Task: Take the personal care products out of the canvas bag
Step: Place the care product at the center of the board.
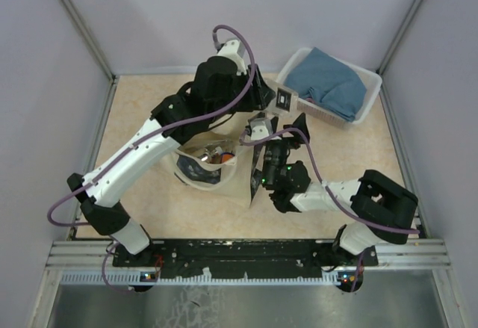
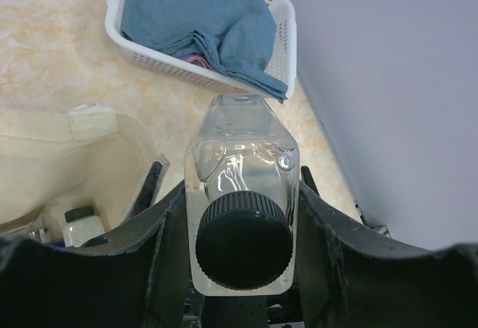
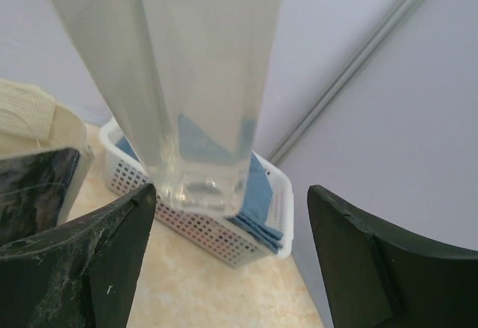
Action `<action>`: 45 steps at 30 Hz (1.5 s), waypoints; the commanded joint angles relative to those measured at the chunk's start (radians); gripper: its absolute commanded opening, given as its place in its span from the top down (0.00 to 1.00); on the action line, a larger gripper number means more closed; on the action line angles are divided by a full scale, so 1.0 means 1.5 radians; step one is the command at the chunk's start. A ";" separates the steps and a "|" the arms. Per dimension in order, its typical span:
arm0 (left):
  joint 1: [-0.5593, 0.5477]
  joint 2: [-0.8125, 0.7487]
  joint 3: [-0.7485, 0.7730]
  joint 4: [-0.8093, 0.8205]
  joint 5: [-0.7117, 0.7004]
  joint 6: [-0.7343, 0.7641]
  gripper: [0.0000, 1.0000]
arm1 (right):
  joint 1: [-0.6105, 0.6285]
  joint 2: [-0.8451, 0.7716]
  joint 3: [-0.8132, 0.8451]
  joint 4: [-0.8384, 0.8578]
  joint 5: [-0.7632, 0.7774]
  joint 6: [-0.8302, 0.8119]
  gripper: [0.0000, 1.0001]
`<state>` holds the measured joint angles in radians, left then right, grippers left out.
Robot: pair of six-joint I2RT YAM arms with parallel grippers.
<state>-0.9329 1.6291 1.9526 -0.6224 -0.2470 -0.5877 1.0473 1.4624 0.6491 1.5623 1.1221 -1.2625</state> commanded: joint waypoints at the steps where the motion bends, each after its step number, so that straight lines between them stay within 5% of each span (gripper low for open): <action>1: -0.005 -0.025 -0.005 0.084 0.034 -0.027 1.00 | -0.008 0.015 0.053 0.110 -0.052 -0.015 0.18; 8: -0.005 -0.001 -0.007 0.090 0.056 -0.031 1.00 | -0.005 0.028 0.076 0.110 -0.076 -0.036 0.21; 11: -0.005 0.003 -0.007 0.099 0.071 -0.036 1.00 | -0.005 0.039 0.082 0.109 -0.082 -0.045 0.57; 13: -0.005 0.004 -0.003 0.099 0.078 -0.038 1.00 | -0.008 0.041 0.082 0.109 -0.085 -0.042 0.63; 15: -0.005 0.004 -0.001 0.094 0.081 -0.039 1.00 | -0.012 0.042 0.082 0.109 -0.088 -0.038 1.00; 23: -0.005 -0.021 -0.012 0.094 0.057 -0.022 0.97 | -0.017 0.020 0.055 0.109 -0.100 -0.006 1.00; 29: -0.005 -0.044 -0.025 0.110 0.049 -0.018 0.54 | -0.020 0.008 0.038 0.109 -0.096 -0.001 1.00; 36: -0.004 -0.144 -0.160 0.252 0.019 -0.015 0.19 | -0.030 -0.014 0.001 0.109 -0.083 0.037 1.00; 45: -0.004 -0.184 -0.155 0.246 -0.029 0.009 0.05 | -0.073 -0.040 -0.051 0.108 -0.064 0.128 1.00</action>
<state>-0.9363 1.3735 1.7256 -0.2935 -0.2413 -0.6067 0.9760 1.4998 0.5789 1.5097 1.0618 -1.1839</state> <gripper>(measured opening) 0.945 0.485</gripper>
